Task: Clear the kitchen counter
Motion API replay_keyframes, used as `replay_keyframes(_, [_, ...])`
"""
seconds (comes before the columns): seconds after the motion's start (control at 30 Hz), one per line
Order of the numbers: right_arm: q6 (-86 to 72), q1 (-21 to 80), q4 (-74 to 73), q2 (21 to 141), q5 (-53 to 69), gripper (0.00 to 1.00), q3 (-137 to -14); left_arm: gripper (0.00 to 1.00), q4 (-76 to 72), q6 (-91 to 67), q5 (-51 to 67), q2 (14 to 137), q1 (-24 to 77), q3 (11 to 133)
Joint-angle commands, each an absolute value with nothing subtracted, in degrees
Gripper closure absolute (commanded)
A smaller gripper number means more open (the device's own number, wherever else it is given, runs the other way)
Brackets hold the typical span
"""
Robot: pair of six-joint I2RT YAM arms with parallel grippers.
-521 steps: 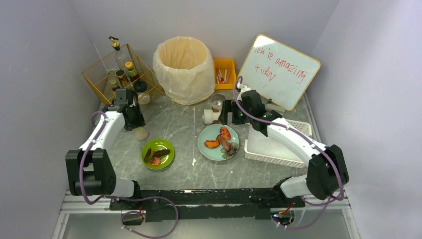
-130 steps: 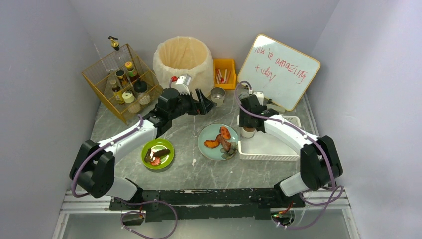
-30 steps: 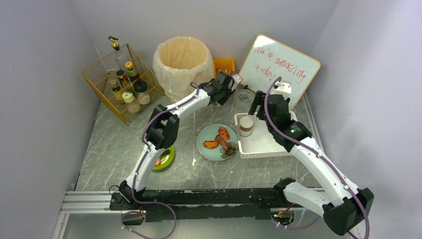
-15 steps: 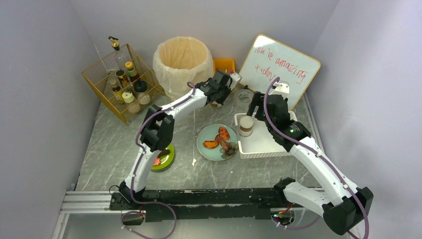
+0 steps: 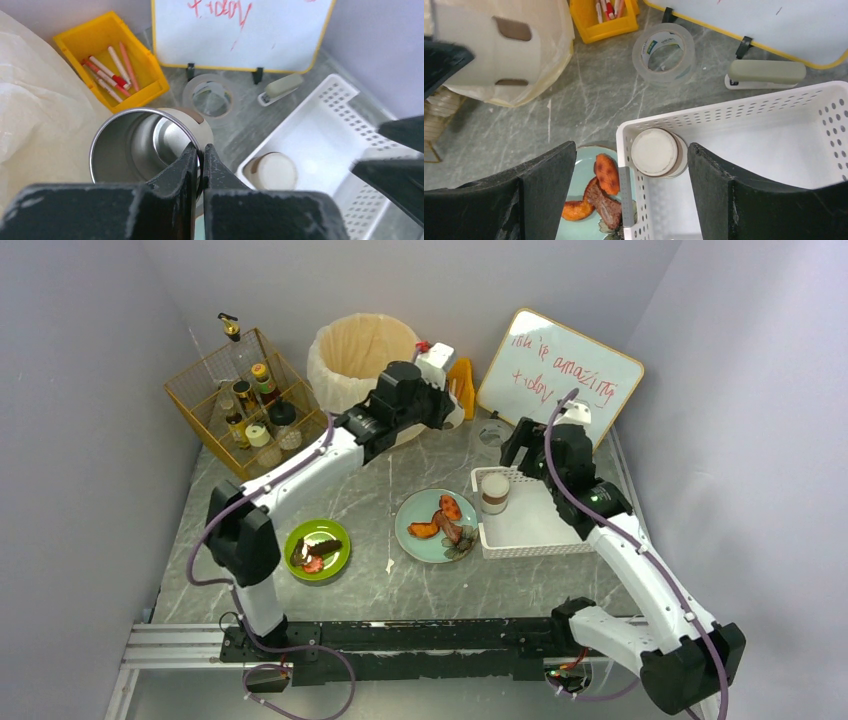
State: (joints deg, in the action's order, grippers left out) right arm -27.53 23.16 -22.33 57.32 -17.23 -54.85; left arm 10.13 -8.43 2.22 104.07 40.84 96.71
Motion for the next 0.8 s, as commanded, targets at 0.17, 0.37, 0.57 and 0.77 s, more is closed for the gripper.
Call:
replay_keyframes(0.17, [-32.7, 11.2, -13.7, 57.5, 9.3, 0.11, -56.8, 0.95, -8.7, -22.2, 9.2, 91.9, 40.9, 84.2])
replay_keyframes(0.37, [-37.4, 7.2, -8.6, 57.2, 21.8, 0.05, -54.4, 0.95, -15.8, -26.7, 8.2, 86.2, 40.9, 76.9])
replay_keyframes(0.57, [-43.3, 5.9, -1.9, 57.9, 30.4, 0.03, -51.6, 0.95, -24.2, -32.8, 5.9, 80.3, 40.9, 68.3])
replay_keyframes(0.77, [-47.1, 5.8, 4.7, 57.1, 35.1, 0.01, -51.4, 0.95, -31.8, -38.5, 6.9, 76.8, 40.8, 62.4])
